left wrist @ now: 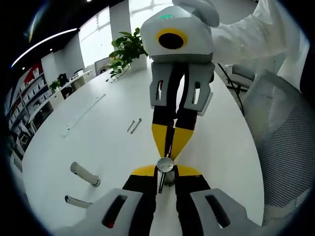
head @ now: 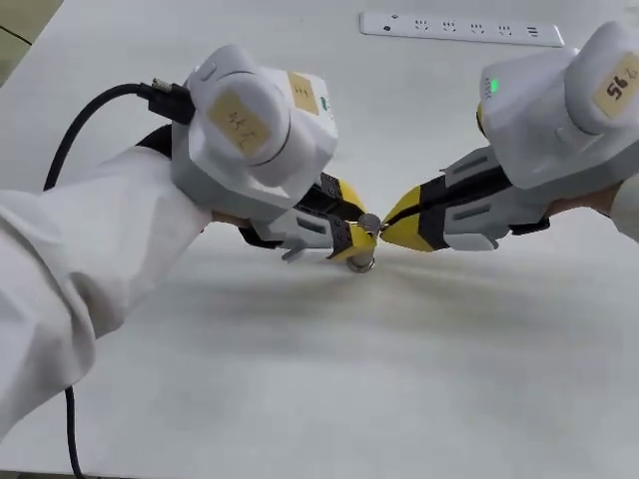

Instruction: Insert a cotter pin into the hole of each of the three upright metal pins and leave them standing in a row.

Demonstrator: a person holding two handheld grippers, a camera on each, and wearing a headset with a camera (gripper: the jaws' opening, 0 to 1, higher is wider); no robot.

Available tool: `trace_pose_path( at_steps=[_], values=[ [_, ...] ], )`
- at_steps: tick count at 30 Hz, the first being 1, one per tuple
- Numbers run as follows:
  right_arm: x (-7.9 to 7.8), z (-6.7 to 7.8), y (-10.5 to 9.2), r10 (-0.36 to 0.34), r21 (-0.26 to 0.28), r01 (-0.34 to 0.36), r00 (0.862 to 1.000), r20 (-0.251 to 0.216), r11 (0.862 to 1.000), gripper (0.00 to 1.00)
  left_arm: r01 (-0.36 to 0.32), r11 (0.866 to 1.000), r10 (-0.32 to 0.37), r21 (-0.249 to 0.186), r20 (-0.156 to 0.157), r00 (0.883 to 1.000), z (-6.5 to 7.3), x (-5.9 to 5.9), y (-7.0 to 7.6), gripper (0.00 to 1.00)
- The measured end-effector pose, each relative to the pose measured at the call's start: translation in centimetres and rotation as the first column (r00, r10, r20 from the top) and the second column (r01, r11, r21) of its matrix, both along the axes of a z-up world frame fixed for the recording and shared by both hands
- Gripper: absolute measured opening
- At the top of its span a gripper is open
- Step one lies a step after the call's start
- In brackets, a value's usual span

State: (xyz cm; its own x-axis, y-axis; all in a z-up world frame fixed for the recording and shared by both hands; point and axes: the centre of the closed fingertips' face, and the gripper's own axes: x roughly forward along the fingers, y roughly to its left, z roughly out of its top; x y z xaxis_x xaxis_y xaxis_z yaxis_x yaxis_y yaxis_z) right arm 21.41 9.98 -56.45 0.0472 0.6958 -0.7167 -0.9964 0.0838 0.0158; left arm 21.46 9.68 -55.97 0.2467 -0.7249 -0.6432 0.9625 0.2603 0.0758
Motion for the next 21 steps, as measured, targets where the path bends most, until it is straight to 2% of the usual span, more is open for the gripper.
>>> trace_pose_path(
  at_steps=[7,9,12,13,14,16,17,18,21],
  values=[
    [0.0,0.2,0.2,0.022,0.012,-0.023,0.999,0.030,1.000,0.02,0.018,1.000,-0.018,0.006,0.047,0.999,0.0,0.2,0.0,0.14],
    [0.0,0.4,0.3,0.023,0.018,-0.024,0.999,0.035,1.000,0.13,0.020,1.000,-0.020,-0.005,0.046,0.999,0.1,0.1,0.0,0.24],
    [-0.1,0.9,0.4,0.017,0.040,-0.018,1.000,0.020,0.999,0.11,-0.005,1.000,0.006,-0.013,0.070,0.998,0.3,0.3,0.6,0.39],
    [-0.1,1.0,0.4,0.012,0.044,-0.013,1.000,0.016,0.999,0.12,-0.007,1.000,0.008,-0.011,0.087,0.996,0.3,0.3,1.0,0.43],
    [-0.2,1.0,0.4,0.014,0.047,-0.015,1.000,0.015,0.999,0.14,-0.006,1.000,0.006,-0.004,0.086,0.996,0.1,0.1,1.3,0.48],
    [-0.6,1.1,0.6,0.029,0.062,-0.029,1.000,0.005,0.998,0.19,-0.023,1.000,0.024,-0.011,0.072,0.997,-0.2,-0.3,2.0,0.55],
    [-0.7,1.1,0.6,0.029,0.066,-0.029,1.000,-0.002,0.997,0.23,-0.040,0.999,0.042,-0.032,0.052,0.998,-0.3,-0.6,2.1,0.61],
    [-0.8,1.2,0.7,0.032,0.071,-0.032,0.999,-0.003,0.997,0.24,-0.067,0.995,0.068,-0.067,0.017,0.998,-0.3,-1.0,2.3,0.65],
    [-0.9,1.0,1.0,0.030,0.062,-0.029,1.000,-0.006,0.998,0.24,-0.097,0.988,0.093,-0.117,-0.043,0.995,-0.5,-2.2,2.7,0.83]
  ],
)
